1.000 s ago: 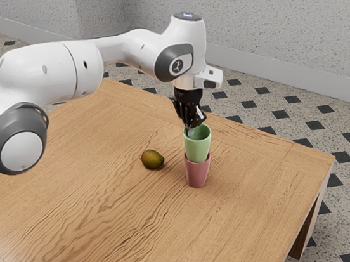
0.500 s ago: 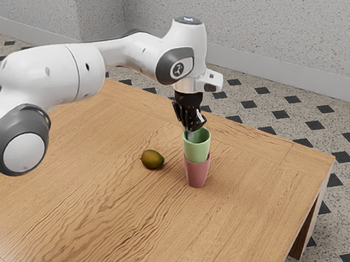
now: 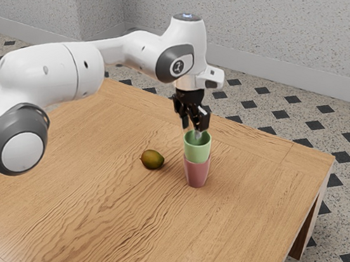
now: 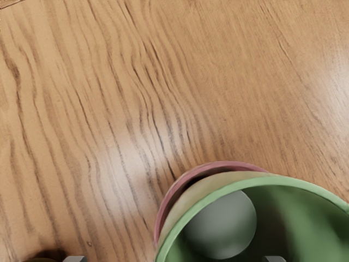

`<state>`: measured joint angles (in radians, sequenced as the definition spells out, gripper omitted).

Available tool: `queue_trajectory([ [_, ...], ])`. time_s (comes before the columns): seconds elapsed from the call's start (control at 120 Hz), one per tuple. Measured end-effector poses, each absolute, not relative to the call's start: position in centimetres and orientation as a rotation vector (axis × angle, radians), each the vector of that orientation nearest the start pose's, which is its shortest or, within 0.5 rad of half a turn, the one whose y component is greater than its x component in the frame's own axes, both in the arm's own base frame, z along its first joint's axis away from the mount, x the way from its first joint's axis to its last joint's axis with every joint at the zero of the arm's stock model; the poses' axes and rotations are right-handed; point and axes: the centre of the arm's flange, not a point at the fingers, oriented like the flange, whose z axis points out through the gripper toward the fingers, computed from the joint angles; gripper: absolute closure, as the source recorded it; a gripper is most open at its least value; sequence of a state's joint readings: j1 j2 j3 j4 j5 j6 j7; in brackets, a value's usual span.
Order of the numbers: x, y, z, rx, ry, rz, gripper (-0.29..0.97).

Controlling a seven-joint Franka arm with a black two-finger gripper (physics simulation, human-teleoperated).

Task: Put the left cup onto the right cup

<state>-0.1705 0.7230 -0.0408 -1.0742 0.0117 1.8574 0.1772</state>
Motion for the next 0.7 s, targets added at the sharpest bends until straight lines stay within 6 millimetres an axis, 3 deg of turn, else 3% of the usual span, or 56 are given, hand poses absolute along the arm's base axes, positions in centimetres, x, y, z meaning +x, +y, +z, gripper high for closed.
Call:
queue_trajectory([
  [0.208, 74.0, -15.2, 42.4, -3.098, 0.604, -0.118, 0.20],
  [0.7, 71.6, -15.2, 48.6, -3.084, 0.616, -0.162, 0.07],
])
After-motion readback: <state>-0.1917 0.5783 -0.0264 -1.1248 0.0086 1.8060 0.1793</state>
